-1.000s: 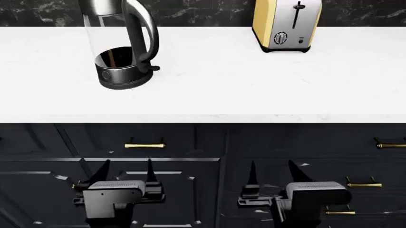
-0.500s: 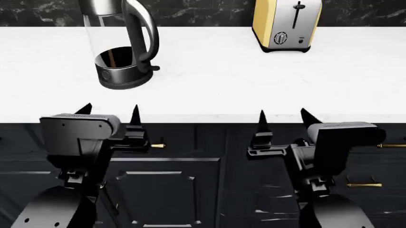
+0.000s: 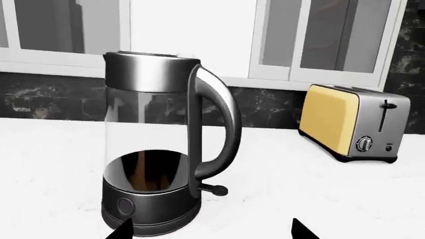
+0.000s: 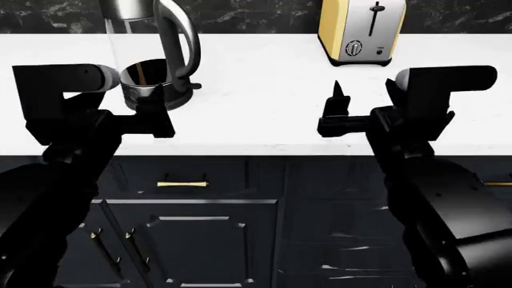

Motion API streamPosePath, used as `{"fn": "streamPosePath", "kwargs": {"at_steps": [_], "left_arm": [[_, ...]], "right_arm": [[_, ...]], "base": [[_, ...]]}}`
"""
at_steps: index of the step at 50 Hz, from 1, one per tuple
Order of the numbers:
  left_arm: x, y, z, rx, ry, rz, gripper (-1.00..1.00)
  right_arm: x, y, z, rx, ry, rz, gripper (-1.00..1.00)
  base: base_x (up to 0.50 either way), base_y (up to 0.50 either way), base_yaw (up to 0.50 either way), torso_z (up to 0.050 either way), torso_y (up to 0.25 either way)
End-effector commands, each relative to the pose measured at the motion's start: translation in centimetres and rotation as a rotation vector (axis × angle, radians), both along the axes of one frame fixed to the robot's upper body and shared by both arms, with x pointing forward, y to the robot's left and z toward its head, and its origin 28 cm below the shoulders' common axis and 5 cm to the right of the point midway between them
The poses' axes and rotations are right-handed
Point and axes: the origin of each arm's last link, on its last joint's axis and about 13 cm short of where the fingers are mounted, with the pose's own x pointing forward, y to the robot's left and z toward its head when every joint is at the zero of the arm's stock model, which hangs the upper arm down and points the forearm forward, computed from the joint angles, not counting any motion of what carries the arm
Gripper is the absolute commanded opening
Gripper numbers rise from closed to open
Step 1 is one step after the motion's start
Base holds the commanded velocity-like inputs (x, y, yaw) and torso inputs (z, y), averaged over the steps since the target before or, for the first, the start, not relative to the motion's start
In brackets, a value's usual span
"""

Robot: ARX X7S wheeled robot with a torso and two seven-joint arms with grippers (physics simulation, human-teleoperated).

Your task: Press down the lever to turn on the electric kettle.

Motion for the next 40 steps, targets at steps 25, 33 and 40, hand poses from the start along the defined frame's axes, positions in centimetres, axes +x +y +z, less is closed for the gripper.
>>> {"fn": "streamPosePath", "kwargs": {"at_steps": [25,33,40], "left_arm": [[-0.5,0.5,1.9,0.006,-0.038,0.002,1.0],[-0.5,0.5,1.7,0.007,-0.04,0.006,1.0],[-0.5,0.5,1.7,0.007,-0.04,0.006,1.0]], "right_arm": [[0.2,-0.5,2.1,0.037,-0.043,-0.001,1.0],[0.2,-0.5,1.9,0.039,-0.044,-0.002,1.0],[0.2,-0.5,1.9,0.039,-0.044,-0.002,1.0]], "base": [[0.0,0.0,0.0,0.0,0.0],[0.0,0.0,0.0,0.0,0.0],[0.0,0.0,0.0,0.0,0.0]]}}
